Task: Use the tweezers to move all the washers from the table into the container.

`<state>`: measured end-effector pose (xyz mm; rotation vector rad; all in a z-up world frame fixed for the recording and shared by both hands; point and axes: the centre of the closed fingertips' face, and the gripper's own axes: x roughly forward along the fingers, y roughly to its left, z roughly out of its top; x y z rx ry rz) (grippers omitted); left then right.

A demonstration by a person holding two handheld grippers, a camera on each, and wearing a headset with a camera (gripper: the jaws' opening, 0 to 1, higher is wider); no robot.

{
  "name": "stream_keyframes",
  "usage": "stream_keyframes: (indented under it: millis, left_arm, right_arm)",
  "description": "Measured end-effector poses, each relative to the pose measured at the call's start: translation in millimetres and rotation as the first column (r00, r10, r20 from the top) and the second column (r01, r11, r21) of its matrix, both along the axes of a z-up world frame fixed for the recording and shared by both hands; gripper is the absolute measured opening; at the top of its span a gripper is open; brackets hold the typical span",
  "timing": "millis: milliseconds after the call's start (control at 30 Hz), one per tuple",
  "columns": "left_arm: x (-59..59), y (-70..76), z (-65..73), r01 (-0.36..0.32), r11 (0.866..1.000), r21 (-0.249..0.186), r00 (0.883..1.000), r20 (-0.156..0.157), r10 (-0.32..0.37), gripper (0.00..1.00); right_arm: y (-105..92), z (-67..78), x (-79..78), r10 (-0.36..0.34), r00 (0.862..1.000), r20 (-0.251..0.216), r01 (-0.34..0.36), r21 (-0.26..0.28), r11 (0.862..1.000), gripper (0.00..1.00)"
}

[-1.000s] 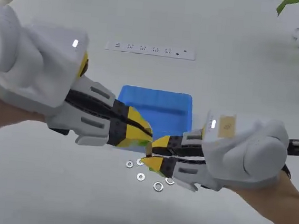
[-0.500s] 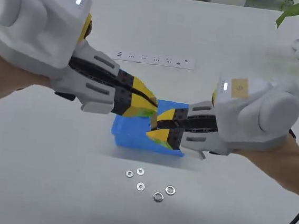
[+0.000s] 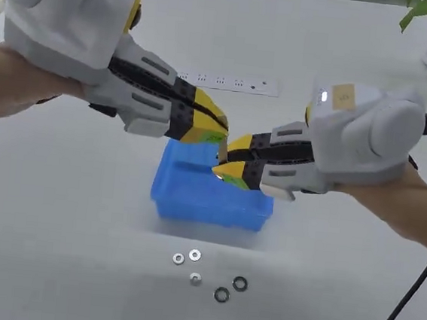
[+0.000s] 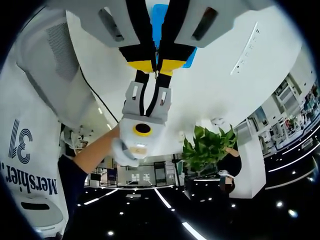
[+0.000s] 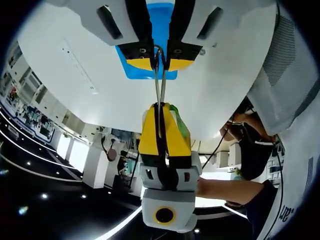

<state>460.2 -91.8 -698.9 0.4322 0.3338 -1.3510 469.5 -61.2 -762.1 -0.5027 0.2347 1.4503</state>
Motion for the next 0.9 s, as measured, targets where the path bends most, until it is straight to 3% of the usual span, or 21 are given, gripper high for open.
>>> stream_keyframes:
  millis: [100,233,467,633,900]
  left_arm:
    - [10.5,1.2,-9.6,-0.005,1.000,0.014,1.000,0.009,0.005,0.06]
    - [20.8,3.3,-23.4,-0.009,1.000,0.023,1.000,-0.003,0.009,0.06]
    - [36.6,8.4,-58.0,-0.027,0.999,0.023,0.998,-0.065,0.028,0.06]
    - [39.7,9.0,-74.7,-0.031,0.999,0.027,0.995,-0.093,0.033,0.06]
    - [36.4,10.0,-84.0,-0.019,0.999,0.042,0.994,-0.105,0.023,0.06]
  right_arm:
    - [2.7,-9.5,9.6,-0.004,1.000,-0.022,0.004,0.001,1.000,0.10]
    - [7.1,-23.3,17.6,0.003,0.998,-0.057,-0.003,0.007,1.000,0.10]
    - [9.9,-57.7,26.1,0.018,0.993,-0.113,-0.020,-0.022,1.000,0.10]
    - [8.8,-74.6,28.6,0.025,0.992,-0.123,-0.031,-0.048,0.998,0.10]
    - [9.8,-84.8,28.7,0.034,0.991,-0.128,-0.042,-0.061,0.997,0.10]
